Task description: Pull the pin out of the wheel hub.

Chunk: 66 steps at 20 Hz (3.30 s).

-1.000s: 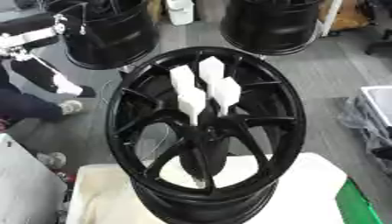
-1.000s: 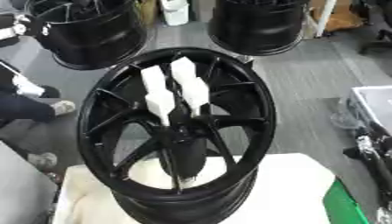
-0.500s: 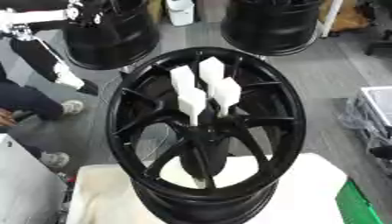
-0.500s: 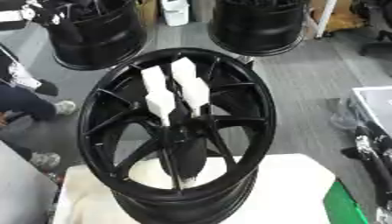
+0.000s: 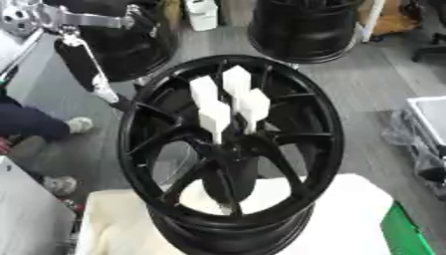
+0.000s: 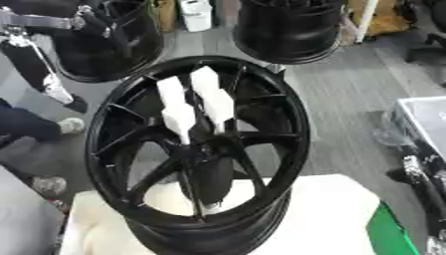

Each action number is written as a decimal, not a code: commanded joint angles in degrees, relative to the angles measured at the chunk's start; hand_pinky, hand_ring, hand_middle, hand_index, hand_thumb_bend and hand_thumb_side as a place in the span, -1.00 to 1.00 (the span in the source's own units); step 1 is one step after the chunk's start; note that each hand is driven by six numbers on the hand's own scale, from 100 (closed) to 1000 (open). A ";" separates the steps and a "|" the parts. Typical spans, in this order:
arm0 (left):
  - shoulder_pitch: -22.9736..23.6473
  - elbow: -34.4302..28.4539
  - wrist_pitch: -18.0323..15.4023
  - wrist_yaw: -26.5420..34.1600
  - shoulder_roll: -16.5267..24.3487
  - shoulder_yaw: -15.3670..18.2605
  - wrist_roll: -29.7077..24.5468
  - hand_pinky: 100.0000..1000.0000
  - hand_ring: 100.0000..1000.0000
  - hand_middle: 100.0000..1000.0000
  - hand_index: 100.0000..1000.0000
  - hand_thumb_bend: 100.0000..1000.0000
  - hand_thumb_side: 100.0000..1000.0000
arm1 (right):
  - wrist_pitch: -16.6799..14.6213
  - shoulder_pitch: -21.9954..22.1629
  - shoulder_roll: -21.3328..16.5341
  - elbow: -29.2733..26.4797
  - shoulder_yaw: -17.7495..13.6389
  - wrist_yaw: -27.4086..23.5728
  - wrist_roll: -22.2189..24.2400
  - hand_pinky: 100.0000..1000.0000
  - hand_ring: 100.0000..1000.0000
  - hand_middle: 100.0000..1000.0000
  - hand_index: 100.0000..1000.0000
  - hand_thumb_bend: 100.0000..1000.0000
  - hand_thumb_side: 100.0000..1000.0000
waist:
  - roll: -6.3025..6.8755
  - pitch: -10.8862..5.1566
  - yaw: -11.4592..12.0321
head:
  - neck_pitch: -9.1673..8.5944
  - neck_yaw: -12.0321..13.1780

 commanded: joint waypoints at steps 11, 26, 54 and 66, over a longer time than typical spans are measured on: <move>-4.19 8.68 -11.70 -11.35 -7.24 -0.68 -4.82 0.54 0.44 0.45 0.58 0.16 -1.00 | -0.08 -0.54 -0.71 -0.62 0.50 -0.17 0.68 0.27 0.04 0.73 0.94 -1.00 0.42 | 0.15 -0.40 -1.82 | -0.12 0.61; -4.72 15.05 -17.12 -18.55 -13.03 -2.64 -3.94 0.53 0.39 0.36 0.47 0.03 -1.00 | -0.13 -0.97 -0.61 -0.68 0.86 -0.35 1.17 0.27 0.04 0.73 0.94 -1.00 0.42 | 0.24 0.07 -2.99 | -0.17 1.41; -6.27 15.14 -12.14 -10.10 -9.72 0.14 -5.50 0.44 0.09 -0.30 -0.17 -0.32 -1.00 | -0.08 -0.98 -0.50 -0.61 0.68 -0.28 1.28 0.27 0.04 0.73 0.94 -1.00 0.43 | 0.47 -0.07 -3.02 | -0.46 1.22; -2.48 5.21 -4.73 3.03 4.95 9.65 -5.55 0.45 0.10 -0.29 -0.17 -0.27 -1.00 | 0.10 0.05 -1.01 -0.50 -0.27 0.11 0.42 0.27 0.04 0.73 0.94 -1.00 0.43 | 1.16 -1.17 -0.64 | -0.11 0.76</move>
